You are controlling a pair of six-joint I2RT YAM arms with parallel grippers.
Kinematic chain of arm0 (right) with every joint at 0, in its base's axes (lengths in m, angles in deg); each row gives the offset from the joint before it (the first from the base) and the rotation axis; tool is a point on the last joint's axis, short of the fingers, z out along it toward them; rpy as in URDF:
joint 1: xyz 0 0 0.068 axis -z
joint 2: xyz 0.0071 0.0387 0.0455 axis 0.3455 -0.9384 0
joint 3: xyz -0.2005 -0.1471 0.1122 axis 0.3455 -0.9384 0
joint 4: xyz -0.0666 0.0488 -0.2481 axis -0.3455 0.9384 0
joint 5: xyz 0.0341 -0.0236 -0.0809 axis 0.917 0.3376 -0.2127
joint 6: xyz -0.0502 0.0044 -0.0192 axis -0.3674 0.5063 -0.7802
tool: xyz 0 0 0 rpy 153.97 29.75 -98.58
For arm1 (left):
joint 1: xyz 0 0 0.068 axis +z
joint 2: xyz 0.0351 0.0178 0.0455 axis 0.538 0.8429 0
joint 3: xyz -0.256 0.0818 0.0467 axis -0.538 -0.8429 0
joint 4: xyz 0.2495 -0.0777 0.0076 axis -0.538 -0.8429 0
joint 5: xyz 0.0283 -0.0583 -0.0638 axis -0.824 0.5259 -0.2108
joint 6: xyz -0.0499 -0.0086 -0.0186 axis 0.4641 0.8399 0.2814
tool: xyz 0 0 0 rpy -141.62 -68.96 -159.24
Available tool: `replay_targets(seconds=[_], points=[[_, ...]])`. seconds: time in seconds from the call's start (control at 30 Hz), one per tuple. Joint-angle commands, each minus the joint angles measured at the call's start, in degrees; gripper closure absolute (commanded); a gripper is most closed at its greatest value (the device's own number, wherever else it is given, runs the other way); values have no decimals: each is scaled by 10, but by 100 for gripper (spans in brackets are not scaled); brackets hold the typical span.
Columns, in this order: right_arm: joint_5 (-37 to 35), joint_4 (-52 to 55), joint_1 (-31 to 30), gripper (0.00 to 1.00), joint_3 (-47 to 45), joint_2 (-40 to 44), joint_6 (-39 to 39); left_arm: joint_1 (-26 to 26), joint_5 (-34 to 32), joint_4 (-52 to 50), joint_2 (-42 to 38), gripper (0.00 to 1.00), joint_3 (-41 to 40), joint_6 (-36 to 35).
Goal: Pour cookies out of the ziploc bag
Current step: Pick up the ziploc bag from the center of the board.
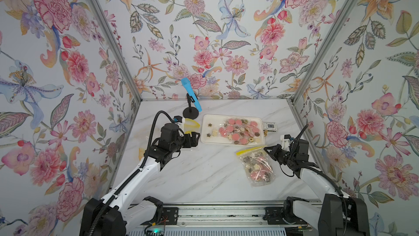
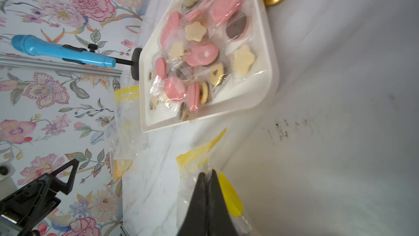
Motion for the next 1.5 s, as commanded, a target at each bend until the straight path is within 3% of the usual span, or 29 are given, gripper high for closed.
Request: replay_targets(seconds=[0.0, 0.13, 0.53, 0.8, 1.0, 1.47], points=[[39, -53, -17, 100, 18, 18, -21, -8, 87, 83, 0, 8, -25, -12], [81, -72, -49, 100, 38, 7, -39, -23, 133, 130, 10, 9, -39, -37], [173, -144, -153, 100, 77, -18, -53, -102, 170, 229, 61, 15, -60, -94], [221, -195, -207, 100, 91, -37, -36, -109, 245, 394, 101, 22, -113, -49], [237, -206, -237, 100, 108, -61, -34, -121, 286, 445, 130, 27, -115, -49], [233, -287, -251, 100, 104, -99, 5, -137, 328, 453, 163, 41, -127, -30]])
